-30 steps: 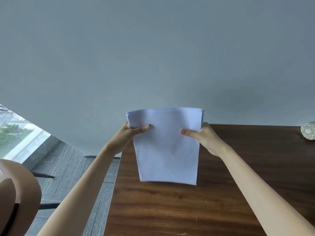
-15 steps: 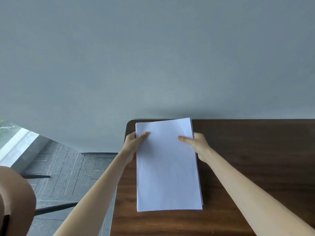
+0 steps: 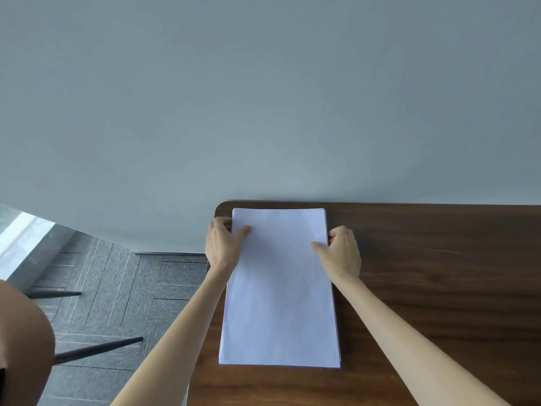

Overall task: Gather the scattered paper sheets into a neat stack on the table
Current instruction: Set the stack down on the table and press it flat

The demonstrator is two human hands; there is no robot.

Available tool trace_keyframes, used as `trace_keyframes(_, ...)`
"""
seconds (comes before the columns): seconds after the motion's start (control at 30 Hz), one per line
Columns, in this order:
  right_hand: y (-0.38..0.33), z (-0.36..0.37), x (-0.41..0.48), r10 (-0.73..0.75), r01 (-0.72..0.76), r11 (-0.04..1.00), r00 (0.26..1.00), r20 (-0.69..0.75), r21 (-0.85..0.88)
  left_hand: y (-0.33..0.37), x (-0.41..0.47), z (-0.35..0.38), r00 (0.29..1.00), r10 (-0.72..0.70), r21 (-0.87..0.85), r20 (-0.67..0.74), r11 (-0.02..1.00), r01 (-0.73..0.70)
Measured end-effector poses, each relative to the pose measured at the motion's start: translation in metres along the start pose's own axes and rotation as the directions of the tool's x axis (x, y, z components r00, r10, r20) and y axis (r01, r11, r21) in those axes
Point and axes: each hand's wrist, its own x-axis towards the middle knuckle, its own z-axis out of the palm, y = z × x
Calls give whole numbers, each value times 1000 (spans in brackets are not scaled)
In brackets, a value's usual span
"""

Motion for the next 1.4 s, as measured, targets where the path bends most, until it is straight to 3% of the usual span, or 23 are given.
trace_keyframes(0.1,-2,3,-6,-29,30,999,999,-29,43,2,-12,0,993,-31,-142,-114,990,15)
trace_keyframes(0.2,-8,9,-19,-89,91,995,995,-47,46,9,-24,0,986,-50,-160,-160,987,25)
trace_keyframes(0.5,-12,10,-27,-227,237,951,971,70,-198,7,-30,-3,995,57,-82,-84,995,-64)
trace_keyframes(0.6,-5,3,-23,-140,145,989,981,136,-29,-1,-28,-11,997,81,-155,-5,985,-81)
trace_keyframes(0.67,1,-5,-23,-63,36,988,982,177,152,-7,-32,-19,997,45,-248,56,968,-30)
trace_keyframes(0.77,14,-15,-34,-63,4,964,975,215,264,-21,-49,-30,991,-2,-359,134,932,50)
trace_keyframes(1.07,50,-19,-110,-41,-41,958,960,277,285,-63,-122,-40,978,-36,-403,205,908,118)
trace_keyframes(1.4,74,-16,-180,47,-103,954,979,197,283,-95,-190,-49,977,-70,-356,203,924,140)
